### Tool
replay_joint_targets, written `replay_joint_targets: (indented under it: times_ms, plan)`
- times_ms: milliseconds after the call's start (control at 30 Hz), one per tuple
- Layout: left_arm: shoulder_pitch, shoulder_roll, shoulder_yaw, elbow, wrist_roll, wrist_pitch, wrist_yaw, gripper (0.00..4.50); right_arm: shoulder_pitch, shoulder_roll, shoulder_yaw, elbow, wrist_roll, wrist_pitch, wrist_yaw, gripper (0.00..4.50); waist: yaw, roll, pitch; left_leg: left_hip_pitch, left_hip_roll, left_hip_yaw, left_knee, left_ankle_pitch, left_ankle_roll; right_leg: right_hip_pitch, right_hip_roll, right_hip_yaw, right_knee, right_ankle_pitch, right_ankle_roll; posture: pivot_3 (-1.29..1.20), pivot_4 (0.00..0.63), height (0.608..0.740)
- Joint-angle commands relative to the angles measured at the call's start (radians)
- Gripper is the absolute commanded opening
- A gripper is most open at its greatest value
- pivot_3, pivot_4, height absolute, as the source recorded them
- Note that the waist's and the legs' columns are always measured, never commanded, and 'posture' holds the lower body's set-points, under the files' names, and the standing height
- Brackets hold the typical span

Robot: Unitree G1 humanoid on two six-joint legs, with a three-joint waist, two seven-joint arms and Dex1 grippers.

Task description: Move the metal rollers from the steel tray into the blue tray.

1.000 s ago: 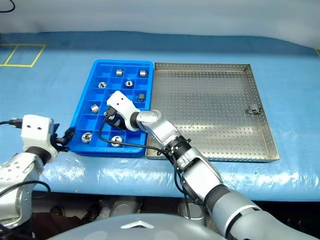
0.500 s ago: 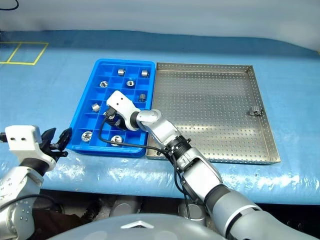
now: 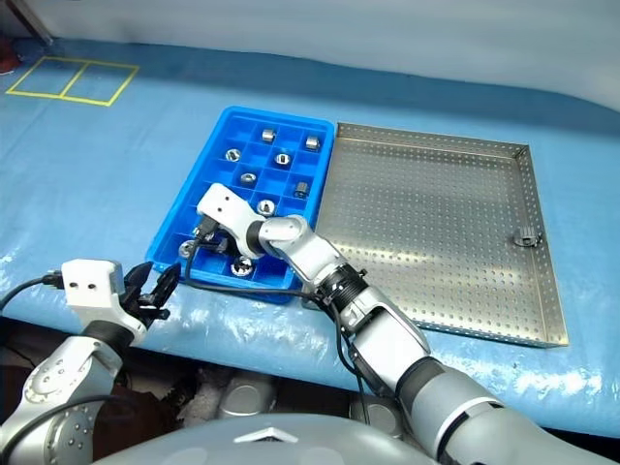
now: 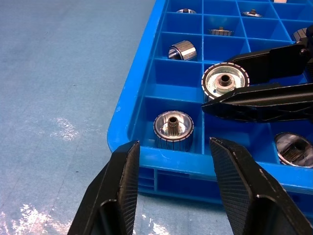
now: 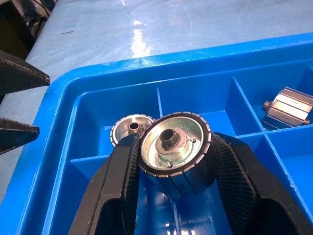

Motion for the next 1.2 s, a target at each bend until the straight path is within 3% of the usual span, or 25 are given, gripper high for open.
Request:
replay_joint_targets:
  times_ms: [33,733,967,1200]
  plan:
    - [0.001,0.005,-0.015,-0.023,-0.005,-0.021,0.007,2.49,-0.071,0.155,-0.014,0.008,-0.006,-0.003,-0.007,1.88,0.005,0.0,0.0,0.0,0.0,0.0,0.0,0.0,0.0,0.0,0.0,0.0,0.0,0.0,0.0,0.43,0.15,0.74]
    - [-0.091,0.047,-0.081,0.069,-0.002,-0.017,0.014,2.49,-0.077,0.103,-0.043,-0.063,-0.018,0.038,-0.001,1.88,0.0,0.0,0.0,-0.001,0.0,0.0,0.0,-0.004,-0.008,0.0,0.0,0.0,-0.001,-0.001,-0.001,0.35,0.15,0.74]
    - [-0.111,0.054,-0.093,0.086,0.003,-0.019,0.019,2.49,-0.052,0.104,-0.041,-0.106,-0.021,0.012,0.016,4.08,-0.007,0.0,0.0,-0.001,0.0,0.0,0.0,-0.004,-0.008,0.0,0.0,0.0,-0.001,-0.002,0.0,0.33,0.15,0.74]
    - [-0.144,0.061,-0.136,0.116,0.01,-0.025,0.013,2.49,-0.026,0.054,-0.034,-0.329,0.001,0.076,0.043,4.08,-0.018,0.0,0.0,-0.001,0.001,0.0,0.0,-0.004,-0.009,0.0,0.0,0.0,-0.001,-0.001,0.0,0.29,0.15,0.74]
